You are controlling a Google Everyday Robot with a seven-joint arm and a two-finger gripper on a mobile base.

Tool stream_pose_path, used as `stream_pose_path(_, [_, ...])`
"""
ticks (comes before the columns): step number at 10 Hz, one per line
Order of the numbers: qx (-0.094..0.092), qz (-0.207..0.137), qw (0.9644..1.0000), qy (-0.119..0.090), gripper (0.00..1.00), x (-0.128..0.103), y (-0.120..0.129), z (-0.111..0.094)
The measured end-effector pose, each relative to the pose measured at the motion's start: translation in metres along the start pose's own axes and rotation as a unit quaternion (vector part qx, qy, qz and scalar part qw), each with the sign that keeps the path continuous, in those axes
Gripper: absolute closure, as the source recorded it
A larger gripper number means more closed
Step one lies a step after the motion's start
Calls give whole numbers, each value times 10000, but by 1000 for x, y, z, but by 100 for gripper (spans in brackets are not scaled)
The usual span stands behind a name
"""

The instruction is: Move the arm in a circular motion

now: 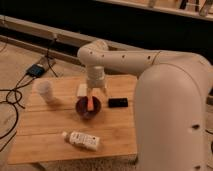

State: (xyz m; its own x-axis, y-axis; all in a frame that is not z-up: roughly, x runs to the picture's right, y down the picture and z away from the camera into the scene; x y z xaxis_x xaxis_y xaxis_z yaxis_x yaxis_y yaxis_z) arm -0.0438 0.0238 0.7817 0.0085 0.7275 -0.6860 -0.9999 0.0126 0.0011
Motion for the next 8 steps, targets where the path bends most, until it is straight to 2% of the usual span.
stream_pose_path(1, [30,-54,10000,2,35,-17,5,1])
stream_pose_path(4, [48,-287,9996,-17,35,-42,30,3])
stream_pose_path(5, [3,-502,9987,-30,35,-48,55,4])
stream_pose_path(6, [-28,-586,9983,-28,35,-48,65,4])
stream_pose_path(8, [-134,-855,9962,-36,35,-45,100,4])
